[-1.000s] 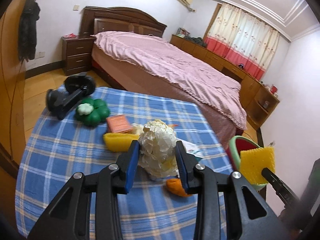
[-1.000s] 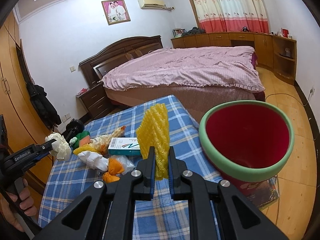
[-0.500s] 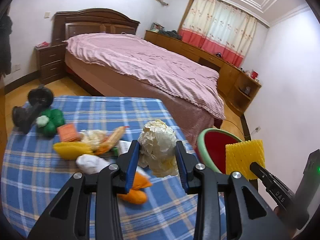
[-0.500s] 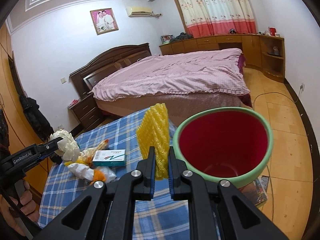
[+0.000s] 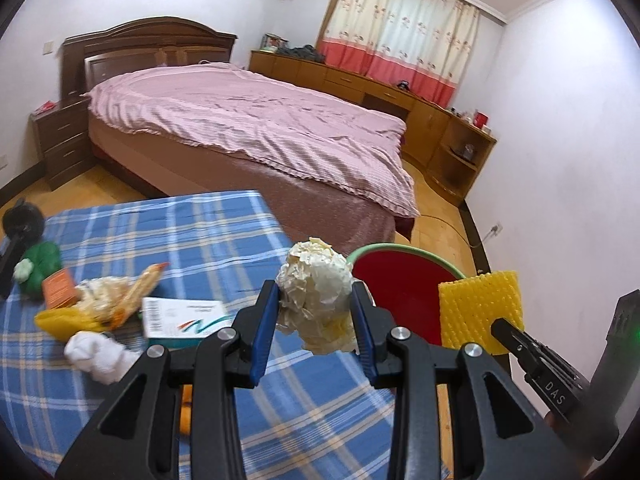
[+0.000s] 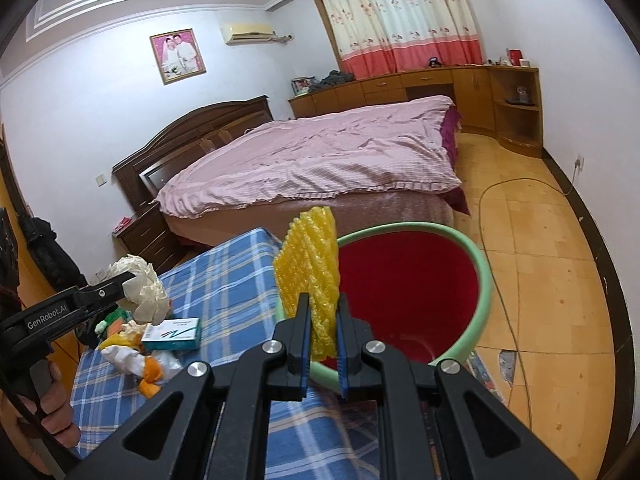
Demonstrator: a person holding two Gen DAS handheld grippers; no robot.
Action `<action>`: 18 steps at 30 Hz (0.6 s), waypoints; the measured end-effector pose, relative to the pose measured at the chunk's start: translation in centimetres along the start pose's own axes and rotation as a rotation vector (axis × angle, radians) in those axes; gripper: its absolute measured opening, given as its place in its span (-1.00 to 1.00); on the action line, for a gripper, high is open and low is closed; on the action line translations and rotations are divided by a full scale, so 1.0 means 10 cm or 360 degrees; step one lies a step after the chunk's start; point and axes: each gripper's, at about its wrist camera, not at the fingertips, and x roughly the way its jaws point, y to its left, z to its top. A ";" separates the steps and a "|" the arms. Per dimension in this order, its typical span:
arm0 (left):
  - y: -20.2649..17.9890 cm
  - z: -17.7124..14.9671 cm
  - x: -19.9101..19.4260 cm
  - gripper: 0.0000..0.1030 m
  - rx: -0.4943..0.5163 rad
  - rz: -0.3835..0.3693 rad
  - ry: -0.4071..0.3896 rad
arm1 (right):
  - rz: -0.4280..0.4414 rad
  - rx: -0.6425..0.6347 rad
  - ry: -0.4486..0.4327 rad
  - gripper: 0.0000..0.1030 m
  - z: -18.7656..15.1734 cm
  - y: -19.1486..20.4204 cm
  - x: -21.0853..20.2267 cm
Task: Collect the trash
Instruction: 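Carry both items over the red bin and open both tools to drop them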
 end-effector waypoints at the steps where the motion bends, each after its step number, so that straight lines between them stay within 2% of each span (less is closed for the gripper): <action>1: -0.03 0.00 0.04 -0.29 0.0010 -0.0008 0.0006 | -0.0007 0.0006 0.0001 -0.77 0.01 -0.05 0.00; 11: -0.46 -0.05 0.52 -0.29 0.0118 -0.0137 0.0089 | -0.0113 0.0073 0.0030 -0.77 0.01 -0.44 0.10; 18: -0.64 -0.10 0.87 -0.29 0.0181 -0.0184 0.0156 | -0.0164 0.0136 0.0094 -0.77 -0.03 -0.67 0.28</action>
